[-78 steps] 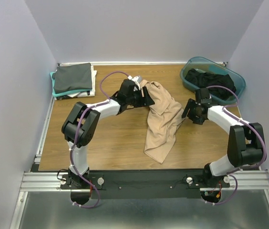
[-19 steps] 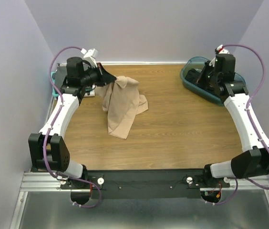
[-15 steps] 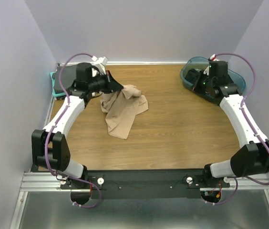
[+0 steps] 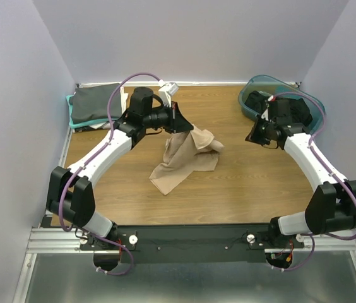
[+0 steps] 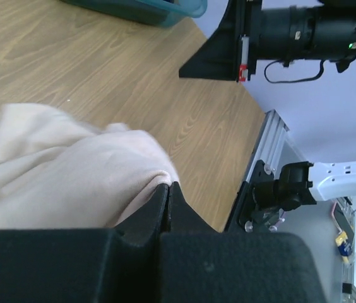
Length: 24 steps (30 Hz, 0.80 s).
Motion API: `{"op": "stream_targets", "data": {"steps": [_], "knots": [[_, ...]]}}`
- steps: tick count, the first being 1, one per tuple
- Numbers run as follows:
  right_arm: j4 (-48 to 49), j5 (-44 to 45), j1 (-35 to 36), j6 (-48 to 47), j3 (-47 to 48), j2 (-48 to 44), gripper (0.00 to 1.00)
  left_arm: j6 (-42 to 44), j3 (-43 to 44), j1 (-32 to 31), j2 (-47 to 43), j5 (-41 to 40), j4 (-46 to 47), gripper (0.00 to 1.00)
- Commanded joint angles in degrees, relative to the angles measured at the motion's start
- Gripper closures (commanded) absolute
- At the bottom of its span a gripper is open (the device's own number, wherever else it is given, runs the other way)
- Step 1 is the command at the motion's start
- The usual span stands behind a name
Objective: Fold and stack the t-shirts
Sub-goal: Flatten the tshirt out
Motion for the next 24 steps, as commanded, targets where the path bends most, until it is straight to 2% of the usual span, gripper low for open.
{"op": "stream_targets", "data": {"steps": [1, 5, 9, 11, 14, 18, 19, 24], "knots": [[2.45, -3.56, -0.26, 1.44, -4.60, -1.28, 1.00, 1.72, -6.93, 2.24, -2.18, -0.96, -0.46, 1.00], [3.60, -5.06, -0.26, 1.26, -7.68, -0.31, 1.00, 4.35, -16.42, 6.02, -2.71, -7.63, -0.47, 1.00], [5.53, -7.08, -0.08, 1.26, -10.67, 1.27, 1.00, 6.65, -17.85, 8.04, 0.44, -12.74, -0.91, 1.00], [7.02, -8.92, 0.53, 1.26, -11.82, 2.23, 0.99, 7.79, -16.98, 8.31, 3.69, -16.60, -1.78, 0.96], [9.92, -11.03, 1.76, 2.22, -13.93, 3.81, 0.91, 7.70, -13.11, 8.48, 8.79, -22.85, -6.87, 0.82], [13.35, -12.44, 3.08, 3.72, -14.64, 6.71, 0.82, 7.18, -10.90, 8.48, 9.16, -23.65, -8.21, 0.65], [14.48, -12.70, 3.34, 3.90, -14.20, 7.59, 0.78, 7.09, -11.08, 8.48, 7.76, -23.56, -8.20, 0.59], [16.25, -12.09, 5.63, 4.07, -10.86, 13.56, 0.64, 7.35, -12.39, 8.48, 3.54, -23.47, -10.31, 0.49]]}}
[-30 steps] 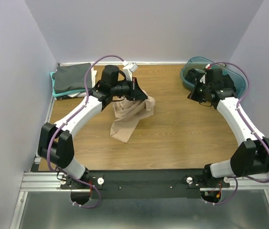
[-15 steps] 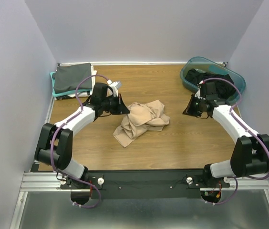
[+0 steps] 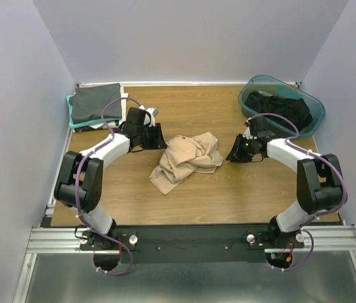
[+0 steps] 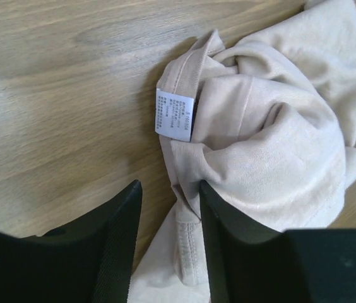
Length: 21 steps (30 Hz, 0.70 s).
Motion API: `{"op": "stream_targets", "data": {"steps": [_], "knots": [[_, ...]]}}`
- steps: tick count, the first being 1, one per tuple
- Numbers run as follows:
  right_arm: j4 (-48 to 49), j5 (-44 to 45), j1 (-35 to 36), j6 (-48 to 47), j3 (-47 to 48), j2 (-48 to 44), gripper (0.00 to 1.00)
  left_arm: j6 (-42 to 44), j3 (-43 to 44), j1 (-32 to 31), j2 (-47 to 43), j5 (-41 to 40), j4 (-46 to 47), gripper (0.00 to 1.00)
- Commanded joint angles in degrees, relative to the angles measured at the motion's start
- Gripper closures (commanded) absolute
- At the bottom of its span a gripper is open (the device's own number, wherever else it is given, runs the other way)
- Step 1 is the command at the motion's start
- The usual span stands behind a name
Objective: Fold and stack the t-shirts
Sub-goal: Flatten the tshirt out
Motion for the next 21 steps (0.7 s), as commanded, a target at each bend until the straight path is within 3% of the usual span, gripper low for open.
{"op": "stream_targets", "data": {"steps": [1, 10, 18, 21], "knots": [[3.25, -0.81, 1.89, 0.47, 3.74, 5.00, 0.60, 0.27, -0.35, 0.09, -6.23, -1.97, -2.66, 0.48], [3.34, 2.53, 3.91, 0.03, 6.21, 9.41, 0.58, -5.70, -6.77, -0.35, -17.75, -0.47, -2.58, 0.46], [3.34, 5.25, 6.11, -0.24, 7.18, 12.48, 0.58, -8.17, -9.85, -5.87, -18.47, -0.56, -2.40, 0.44], [3.34, 5.87, 6.29, 0.20, 6.65, 12.93, 0.67, -8.96, -9.68, -8.16, -17.42, -0.99, -2.14, 0.44]]}}
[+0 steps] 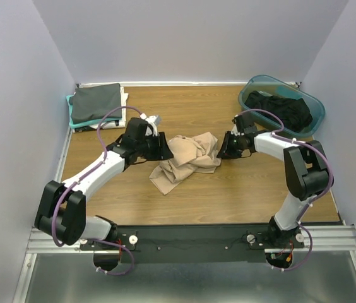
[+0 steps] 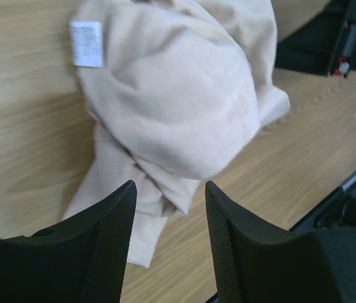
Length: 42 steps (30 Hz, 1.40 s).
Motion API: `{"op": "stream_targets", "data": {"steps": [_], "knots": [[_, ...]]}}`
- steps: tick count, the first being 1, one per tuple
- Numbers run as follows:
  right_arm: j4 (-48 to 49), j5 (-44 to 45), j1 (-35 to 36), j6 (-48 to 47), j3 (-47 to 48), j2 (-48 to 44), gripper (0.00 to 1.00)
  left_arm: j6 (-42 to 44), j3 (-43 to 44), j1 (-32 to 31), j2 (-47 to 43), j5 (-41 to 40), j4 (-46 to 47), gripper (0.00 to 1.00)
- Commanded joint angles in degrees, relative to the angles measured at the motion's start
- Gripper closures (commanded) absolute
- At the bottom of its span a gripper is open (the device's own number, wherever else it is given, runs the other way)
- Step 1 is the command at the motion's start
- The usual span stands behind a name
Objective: Fold and stack the t-shirts
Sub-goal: Flatten the tshirt out
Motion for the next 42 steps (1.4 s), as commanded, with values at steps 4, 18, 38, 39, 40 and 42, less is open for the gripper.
{"op": "stream_targets", "data": {"steps": [4, 18, 38, 39, 40, 42], "knots": [[-0.07, 4.54, 0.74, 0.56, -1.16, 1.91, 0.91, -2.34, 0.53, -3.96, 2.37, -0.06, 0.38, 0.44], [-0.69, 7.27, 0.74, 1.88, -3.97, -0.81, 1.00, -4.18, 0.71, -6.77, 9.40, 3.28, 6.70, 0.49], [-0.95, 7.27, 0.74, 2.05, -3.71, -0.46, 1.00, -2.26, 6.51, -10.46, 17.23, -5.83, 1.00, 0.46], [-0.95, 7.18, 0.74, 2.14, -3.79, -0.46, 1.00, -1.73, 7.56, -11.59, 17.49, -7.07, 0.12, 0.46], [-1.04, 7.35, 0.74, 2.14, -3.79, -0.55, 1.00, -1.47, 7.91, -12.13, 17.75, -8.04, -1.10, 0.46], [-0.86, 7.27, 0.74, 2.23, -3.71, -0.55, 1.00, -1.37, 8.36, -12.66, 18.72, -9.89, -1.64, 0.46]]}}
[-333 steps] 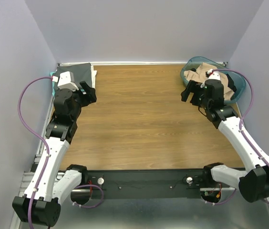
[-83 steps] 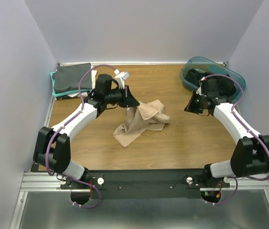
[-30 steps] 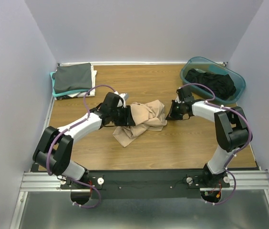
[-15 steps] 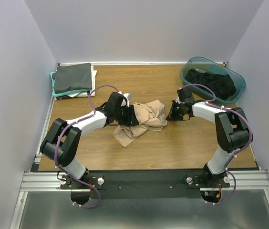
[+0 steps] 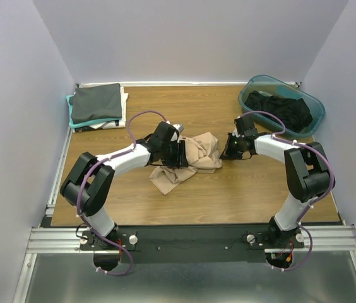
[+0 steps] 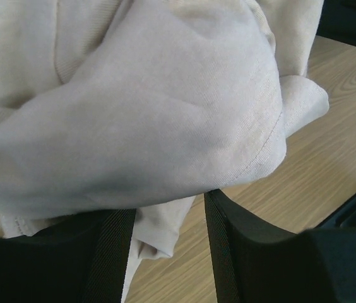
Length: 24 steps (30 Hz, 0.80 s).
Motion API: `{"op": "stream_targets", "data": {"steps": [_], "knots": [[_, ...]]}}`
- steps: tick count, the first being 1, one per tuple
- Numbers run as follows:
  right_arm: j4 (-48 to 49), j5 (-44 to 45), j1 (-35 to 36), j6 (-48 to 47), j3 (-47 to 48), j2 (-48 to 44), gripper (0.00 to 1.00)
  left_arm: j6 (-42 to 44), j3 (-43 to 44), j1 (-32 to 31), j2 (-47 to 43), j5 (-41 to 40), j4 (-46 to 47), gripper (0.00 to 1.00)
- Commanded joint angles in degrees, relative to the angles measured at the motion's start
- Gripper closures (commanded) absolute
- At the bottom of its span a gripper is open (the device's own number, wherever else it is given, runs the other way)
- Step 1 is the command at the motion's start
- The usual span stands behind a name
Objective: Fold and stack the t-shirts
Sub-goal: Flatten the tshirt out
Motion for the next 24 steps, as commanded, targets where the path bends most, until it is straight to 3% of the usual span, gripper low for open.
{"op": "stream_targets", "data": {"steps": [1, 6, 13, 14, 18, 24], "knots": [[-2.68, 3.53, 0.37, 0.02, -1.50, 0.45, 1.00, 1.64, 2.39, -1.86, 1.72, -5.88, -3.65, 0.46], [-2.68, 3.61, 0.28, 0.11, -1.41, 0.28, 1.00, 2.69, 5.46, -3.71, 4.18, -11.85, -7.08, 0.51], [-2.85, 4.32, 0.37, 0.46, -1.59, -0.51, 1.00, 3.58, 8.10, -5.20, 5.33, -15.99, -10.68, 0.76], [-2.85, 4.75, 0.37, 0.46, -1.67, -0.69, 0.99, 3.58, 8.11, -5.20, 4.63, -18.16, -10.78, 0.85], [-3.12, 5.11, 0.37, 0.81, -1.41, -1.39, 1.00, 4.36, 8.19, -5.20, 4.00, -19.85, -11.48, 1.00], [-5.74, 7.12, 0.28, 0.81, -0.18, -4.20, 1.00, 4.54, 11.44, -5.12, 1.37, -22.22, -15.34, 1.00]]}}
